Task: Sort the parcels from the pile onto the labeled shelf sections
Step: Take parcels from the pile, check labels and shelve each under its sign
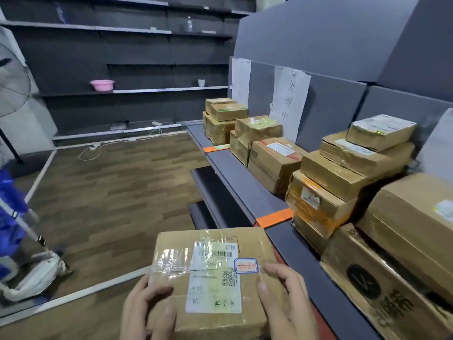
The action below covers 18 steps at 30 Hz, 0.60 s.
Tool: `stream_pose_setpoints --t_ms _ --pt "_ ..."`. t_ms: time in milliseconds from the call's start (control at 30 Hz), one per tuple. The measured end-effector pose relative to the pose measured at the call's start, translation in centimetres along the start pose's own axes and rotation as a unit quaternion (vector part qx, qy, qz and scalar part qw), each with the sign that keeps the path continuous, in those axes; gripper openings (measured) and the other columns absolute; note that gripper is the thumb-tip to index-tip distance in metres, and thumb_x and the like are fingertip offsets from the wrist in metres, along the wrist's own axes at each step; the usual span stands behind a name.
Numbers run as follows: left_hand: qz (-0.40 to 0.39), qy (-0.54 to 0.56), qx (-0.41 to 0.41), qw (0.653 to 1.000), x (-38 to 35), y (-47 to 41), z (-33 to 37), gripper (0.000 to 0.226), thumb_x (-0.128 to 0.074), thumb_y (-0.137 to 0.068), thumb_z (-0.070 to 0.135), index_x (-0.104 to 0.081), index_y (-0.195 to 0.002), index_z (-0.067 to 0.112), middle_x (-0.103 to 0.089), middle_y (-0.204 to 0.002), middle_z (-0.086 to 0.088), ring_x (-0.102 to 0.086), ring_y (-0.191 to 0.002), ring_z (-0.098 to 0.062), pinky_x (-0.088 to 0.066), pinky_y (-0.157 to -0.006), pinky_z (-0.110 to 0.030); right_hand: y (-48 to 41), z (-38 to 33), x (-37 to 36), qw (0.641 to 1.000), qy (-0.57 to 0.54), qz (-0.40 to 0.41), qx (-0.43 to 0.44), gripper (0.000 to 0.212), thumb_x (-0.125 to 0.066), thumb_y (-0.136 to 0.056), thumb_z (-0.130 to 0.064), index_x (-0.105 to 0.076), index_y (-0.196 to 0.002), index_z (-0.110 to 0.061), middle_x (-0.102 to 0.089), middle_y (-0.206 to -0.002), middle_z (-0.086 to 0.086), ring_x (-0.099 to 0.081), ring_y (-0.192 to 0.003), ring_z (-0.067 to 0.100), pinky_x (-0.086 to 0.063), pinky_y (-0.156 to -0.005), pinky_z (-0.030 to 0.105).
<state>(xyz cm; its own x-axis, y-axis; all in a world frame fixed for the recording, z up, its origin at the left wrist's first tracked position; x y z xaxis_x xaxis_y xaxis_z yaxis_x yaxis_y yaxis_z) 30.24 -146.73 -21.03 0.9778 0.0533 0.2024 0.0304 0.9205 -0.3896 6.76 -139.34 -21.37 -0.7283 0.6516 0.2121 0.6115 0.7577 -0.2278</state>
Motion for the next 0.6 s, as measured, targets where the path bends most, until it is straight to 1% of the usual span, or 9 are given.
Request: stream_pose_setpoints --t_ms 100,167,233,300,367,433,500,533,600 --pt "-0.057 0.021 0.021 0.998 -1.4 -6.5 -2.9 0.030 -0.052 -0.066 0.050 -0.063 -0.093 0.044 -0.055 -0.125 0.020 -0.055 -0.107 0.005 -0.040 -0.080 -0.001 -4.9 0.9 -3.5 0.999 0.013 0.021 -0.030 0.034 -0.057 -0.067 -0.059 -0.057 -0.101 -0.054 -0.052 -0.115 -0.028 -0.051 -0.110 -0.010 -0.037 -0.085 0.014" --pt "-0.084 0.034 0.028 0.996 -1.9 -11.2 -3.9 0.028 -0.052 -0.068 0.050 -0.064 -0.092 0.044 -0.055 -0.129 0.008 -0.059 -0.103 0.004 -0.043 -0.076 -0.002 -7.7 0.4 -6.0 0.998 0.012 0.041 -0.044 0.033 -0.057 -0.069 -0.057 -0.057 -0.101 -0.052 -0.053 -0.115 -0.027 -0.051 -0.110 -0.009 -0.037 -0.086 0.015" --pt "-0.102 0.038 0.022 0.994 -2.1 -15.6 -4.7 0.027 -0.053 -0.067 0.048 -0.064 -0.091 0.044 -0.054 -0.131 0.002 -0.061 -0.102 0.003 -0.044 -0.076 -0.004 -10.0 -0.3 -8.3 0.997 0.024 0.062 -0.049 0.032 -0.058 -0.071 -0.054 -0.058 -0.103 -0.050 -0.054 -0.116 -0.025 -0.051 -0.112 -0.008 -0.037 -0.087 0.016" --pt "-0.125 0.044 0.037 0.990 -2.8 -19.6 -6.4 0.030 -0.053 -0.064 0.050 -0.064 -0.091 0.044 -0.053 -0.132 0.004 -0.059 -0.104 0.005 -0.044 -0.074 -0.003 -12.2 -0.4 -10.1 0.994 0.034 0.088 -0.054 0.034 -0.056 -0.070 -0.056 -0.058 -0.104 -0.049 -0.054 -0.116 -0.024 -0.051 -0.112 -0.007 -0.038 -0.087 0.016" --pt "-0.157 0.048 0.056 0.985 -4.1 -22.4 -7.6 0.032 -0.052 -0.062 0.054 -0.064 -0.090 0.045 -0.052 -0.131 0.012 -0.057 -0.104 0.010 -0.042 -0.069 0.000 -13.9 0.1 -11.2 0.990 0.040 0.112 -0.072 0.030 -0.059 -0.074 -0.048 -0.058 -0.103 -0.050 -0.054 -0.116 -0.024 -0.051 -0.113 -0.008 -0.038 -0.088 0.017" --pt "-0.185 0.059 0.040 0.980 -5.8 -25.2 -8.1 0.030 -0.053 -0.063 0.053 -0.064 -0.089 0.045 -0.054 -0.129 0.012 -0.057 -0.103 0.009 -0.043 -0.069 -0.001 -15.6 0.4 -11.9 0.985 0.053 0.140 -0.081 0.031 -0.060 -0.074 -0.041 -0.058 -0.103 -0.051 -0.054 -0.117 -0.025 -0.050 -0.114 -0.008 -0.039 -0.090 0.018" --pt "-0.213 0.073 0.026 0.974 -7.9 -27.9 -8.7 0.030 -0.053 -0.064 0.051 -0.064 -0.091 0.042 -0.056 -0.127 0.013 -0.059 -0.102 0.007 -0.044 -0.068 -0.002 -17.4 1.0 -12.1 0.979 0.067 0.175 -0.082 0.031 -0.061 -0.074 -0.041 -0.058 -0.104 -0.050 -0.055 -0.118 -0.023 -0.051 -0.114 -0.007 -0.042 -0.092 0.022" --pt "-0.228 0.081 0.023 0.970 -9.2 -29.1 -9.0 0.033 -0.054 -0.064 0.051 -0.064 -0.093 0.040 -0.056 -0.126 0.015 -0.059 -0.102 0.007 -0.044 -0.068 -0.002 -18.3 1.2 -12.1 0.975 0.073 0.193 -0.086 0.031 -0.061 -0.074 -0.042 -0.059 -0.104 -0.050 -0.056 -0.117 -0.022 -0.051 -0.113 -0.007 -0.042 -0.093 0.021" --pt "-0.258 0.095 0.015 0.961 -12.0 -31.6 -9.6 0.039 -0.054 -0.064 0.050 -0.064 -0.099 0.035 -0.055 -0.127 0.015 -0.059 -0.106 0.005 -0.045 -0.073 -0.004 -20.4 1.8 -11.7 0.963 0.094 0.235 -0.092 0.031 -0.061 -0.072 -0.048 -0.059 -0.103 -0.050 -0.056 -0.116 -0.022 -0.051 -0.110 -0.010 -0.040 -0.089 0.011"
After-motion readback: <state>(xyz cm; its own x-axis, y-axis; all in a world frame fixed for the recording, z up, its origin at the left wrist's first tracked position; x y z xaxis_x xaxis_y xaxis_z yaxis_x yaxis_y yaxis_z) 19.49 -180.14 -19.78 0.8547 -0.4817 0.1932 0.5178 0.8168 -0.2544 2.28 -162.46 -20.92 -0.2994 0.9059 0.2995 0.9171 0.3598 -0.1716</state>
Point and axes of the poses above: each hand's wrist, its own y-axis away from the middle knuckle, its own x-axis out of the back of the hand, z = x × y, the point moved 8 cm from there along -y, towards the middle knuckle
